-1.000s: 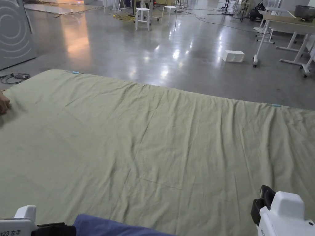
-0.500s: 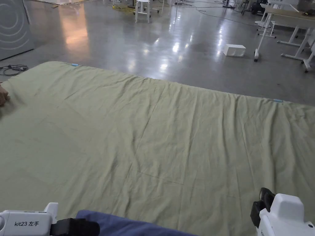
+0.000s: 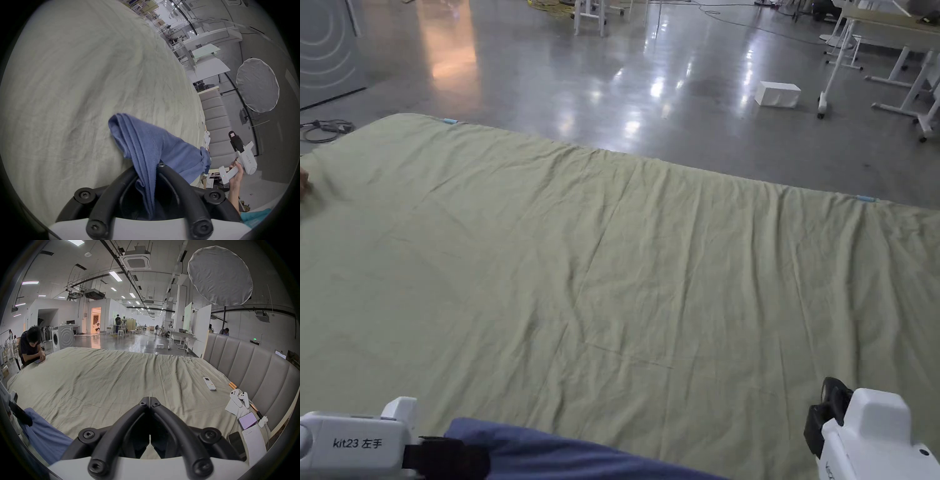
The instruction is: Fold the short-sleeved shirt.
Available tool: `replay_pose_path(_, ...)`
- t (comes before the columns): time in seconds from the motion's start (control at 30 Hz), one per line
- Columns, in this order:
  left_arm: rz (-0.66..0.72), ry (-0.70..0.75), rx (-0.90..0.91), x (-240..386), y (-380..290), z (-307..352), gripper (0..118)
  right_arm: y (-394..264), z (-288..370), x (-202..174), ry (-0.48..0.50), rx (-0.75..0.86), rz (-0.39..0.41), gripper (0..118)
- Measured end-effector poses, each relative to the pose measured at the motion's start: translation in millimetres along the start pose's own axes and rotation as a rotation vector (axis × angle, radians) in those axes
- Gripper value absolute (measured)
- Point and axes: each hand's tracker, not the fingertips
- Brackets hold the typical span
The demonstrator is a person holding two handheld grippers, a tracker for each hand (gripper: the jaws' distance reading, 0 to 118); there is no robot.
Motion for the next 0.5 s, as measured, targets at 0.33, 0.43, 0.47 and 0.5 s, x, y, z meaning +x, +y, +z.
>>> replay_pose_path(0.33, -0.054, 0.127, 0.047, 7, 16, 59, 8, -2, 1, 0, 0.014, 0.004, -0.001, 0)
replay_pose_path(0.43, -0.058, 0.215, 0.071, 10, 22, 89, 8, -2, 2, 1, 0.020, 0.007, -0.004, 0)
replay_pose_path(0.47, -0.072, 0.260, 0.072, 13, 24, 99, 8, -2, 2, 1, 0.021, 0.008, -0.006, 0)
replay_pose_path(0.5, -0.086, 0.301, 0.085, 16, 25, 108, 8, -2, 2, 2, 0.023, 0.009, -0.009, 0)
